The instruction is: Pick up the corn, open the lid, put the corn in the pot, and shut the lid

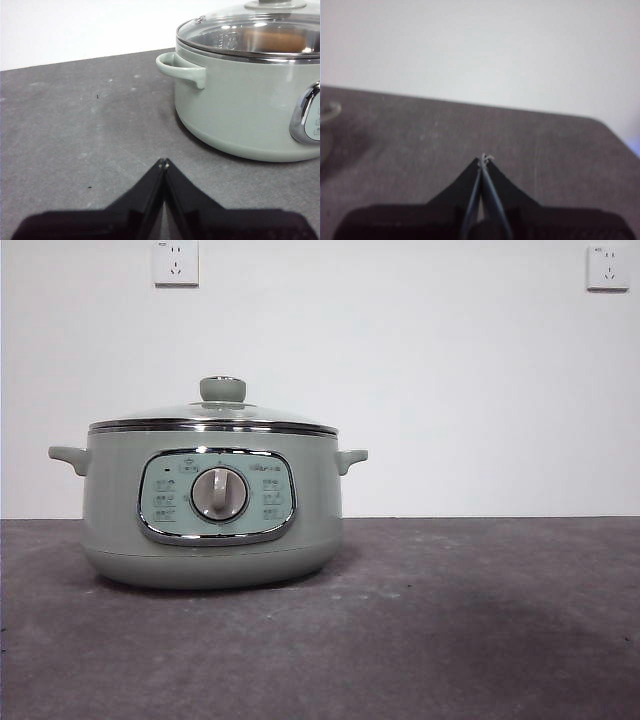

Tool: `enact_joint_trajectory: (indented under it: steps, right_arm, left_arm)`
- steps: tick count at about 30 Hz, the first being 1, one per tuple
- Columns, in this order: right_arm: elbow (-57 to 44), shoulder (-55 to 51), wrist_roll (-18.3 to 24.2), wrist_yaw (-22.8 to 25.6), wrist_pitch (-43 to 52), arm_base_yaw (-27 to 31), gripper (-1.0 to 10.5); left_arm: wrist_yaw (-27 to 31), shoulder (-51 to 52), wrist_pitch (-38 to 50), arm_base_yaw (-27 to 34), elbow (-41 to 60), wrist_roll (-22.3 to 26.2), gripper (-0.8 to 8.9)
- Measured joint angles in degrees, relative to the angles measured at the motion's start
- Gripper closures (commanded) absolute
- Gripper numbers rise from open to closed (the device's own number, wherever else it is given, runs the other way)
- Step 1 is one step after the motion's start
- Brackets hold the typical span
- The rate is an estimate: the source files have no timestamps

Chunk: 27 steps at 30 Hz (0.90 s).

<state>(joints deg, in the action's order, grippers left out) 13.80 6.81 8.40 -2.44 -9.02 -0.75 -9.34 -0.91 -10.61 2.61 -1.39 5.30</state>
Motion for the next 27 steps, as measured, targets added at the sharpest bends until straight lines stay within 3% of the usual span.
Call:
enact_joint_trajectory:
  steps: [12, 27]
  right_arm:
    - [-12.2, -6.2, -4.4, 0.0, 0.0, 0.0, 9.5]
    - [-12.4, -6.2, -6.3, 0.0, -1.7, 0.0, 9.5]
  left_arm:
    - [0.0, -0.1, 0.0, 0.0, 0.0, 0.0, 8.15]
    - [0.0, -0.4, 0.0, 0.0, 0.0, 0.0, 8.15]
